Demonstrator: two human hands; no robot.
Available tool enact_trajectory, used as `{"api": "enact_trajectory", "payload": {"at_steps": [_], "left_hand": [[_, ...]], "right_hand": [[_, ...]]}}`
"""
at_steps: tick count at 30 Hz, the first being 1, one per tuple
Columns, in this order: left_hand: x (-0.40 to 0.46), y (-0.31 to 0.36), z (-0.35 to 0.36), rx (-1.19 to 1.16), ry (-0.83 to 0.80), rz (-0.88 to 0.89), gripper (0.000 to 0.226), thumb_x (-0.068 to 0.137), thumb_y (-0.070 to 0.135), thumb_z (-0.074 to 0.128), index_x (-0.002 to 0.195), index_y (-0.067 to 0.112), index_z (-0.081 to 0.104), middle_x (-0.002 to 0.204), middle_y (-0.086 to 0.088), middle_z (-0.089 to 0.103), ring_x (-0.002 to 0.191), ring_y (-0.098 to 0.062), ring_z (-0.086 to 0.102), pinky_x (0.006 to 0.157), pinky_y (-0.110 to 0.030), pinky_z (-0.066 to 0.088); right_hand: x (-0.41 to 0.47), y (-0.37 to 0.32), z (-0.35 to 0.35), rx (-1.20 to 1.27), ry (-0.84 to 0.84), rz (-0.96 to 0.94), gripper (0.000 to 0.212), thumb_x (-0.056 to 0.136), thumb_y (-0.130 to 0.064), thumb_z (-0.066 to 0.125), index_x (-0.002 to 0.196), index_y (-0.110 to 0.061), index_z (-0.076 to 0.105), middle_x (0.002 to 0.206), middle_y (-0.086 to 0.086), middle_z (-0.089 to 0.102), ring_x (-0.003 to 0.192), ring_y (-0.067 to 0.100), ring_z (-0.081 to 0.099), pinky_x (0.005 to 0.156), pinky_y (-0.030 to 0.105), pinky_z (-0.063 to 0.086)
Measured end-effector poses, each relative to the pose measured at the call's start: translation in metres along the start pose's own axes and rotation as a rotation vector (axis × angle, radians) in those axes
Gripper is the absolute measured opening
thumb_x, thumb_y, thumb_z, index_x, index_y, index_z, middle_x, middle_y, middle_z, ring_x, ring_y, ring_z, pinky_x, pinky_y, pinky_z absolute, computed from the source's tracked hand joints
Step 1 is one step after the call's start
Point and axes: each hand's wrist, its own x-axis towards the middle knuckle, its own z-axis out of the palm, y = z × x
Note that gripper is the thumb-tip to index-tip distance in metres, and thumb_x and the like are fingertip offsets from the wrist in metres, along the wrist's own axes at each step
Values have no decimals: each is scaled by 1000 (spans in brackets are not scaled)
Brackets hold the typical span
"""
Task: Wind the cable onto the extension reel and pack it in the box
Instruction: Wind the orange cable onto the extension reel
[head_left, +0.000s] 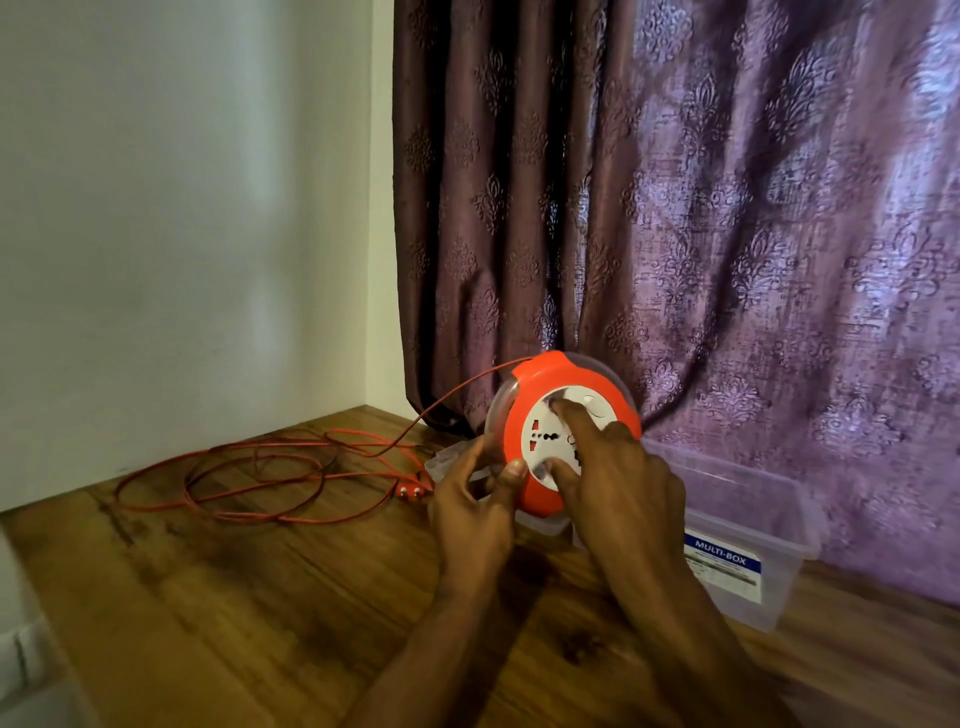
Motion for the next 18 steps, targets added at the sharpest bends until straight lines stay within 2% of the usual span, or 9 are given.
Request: {"api": "enact_trajectory", "payload": {"at_steps": [4,6,8,10,11,13,14,16,18], "left_hand": [[-1,2,0,-1,7,54,41,85,17,74,124,15,66,118,-1,71,110,-16,66,88,-36,59],[-3,3,1,17,3,78,39,84,15,74,122,18,68,113,8,70,106,-7,65,82,-21,59],[-4,4,1,34,1,99,36,83,13,75,116,25,68,105,22,67,100,9,62,76,-8,54],[-5,4,2,51,1,106,37,82,13,76,115,28,66,100,30,62,94,21,59,76,-6,52],[-5,4,2,58,-2,107,38,82,13,75,116,28,66,100,31,62,93,23,57,77,-7,51],[-5,3,2,59,-10,107,39,83,15,75,119,25,65,103,28,63,94,24,57,82,-12,51],[-5,3,2,59,-9,110,39,83,15,75,120,24,65,105,26,64,95,22,58,83,-13,51],[-5,2,2,53,-1,107,39,83,14,75,120,24,65,109,18,67,100,14,60,85,-15,52],[-4,1,2,37,3,94,38,83,15,75,119,25,65,110,16,67,104,7,62,85,-14,51]], "right_hand": [[2,2,1,154,28,188,61,81,-64,59,135,-44,39,115,11,66,101,38,62,74,40,49],[4,2,0,292,25,331,59,78,-68,60,126,-38,45,115,13,65,101,40,61,77,41,49],[6,3,0,429,13,440,58,74,-69,61,117,-32,48,111,12,66,98,38,62,79,42,53],[8,2,-2,620,-10,538,59,69,-71,61,110,-30,48,98,9,72,85,36,68,75,44,56],[8,2,-3,721,-23,571,57,70,-70,62,108,-29,49,86,6,74,71,32,71,68,43,58],[9,0,-2,884,-47,613,50,76,-60,65,106,-23,50,66,1,74,43,23,64,48,33,51],[9,0,-1,981,-63,649,46,81,-54,66,106,-18,51,63,2,74,36,22,60,41,28,45],[9,0,-1,1248,-131,753,36,89,-41,63,101,-8,55,67,9,74,32,17,53,36,20,37],[7,-4,-1,1477,-213,828,26,94,-31,58,94,-5,58,68,10,75,30,12,50,35,16,35]]}}
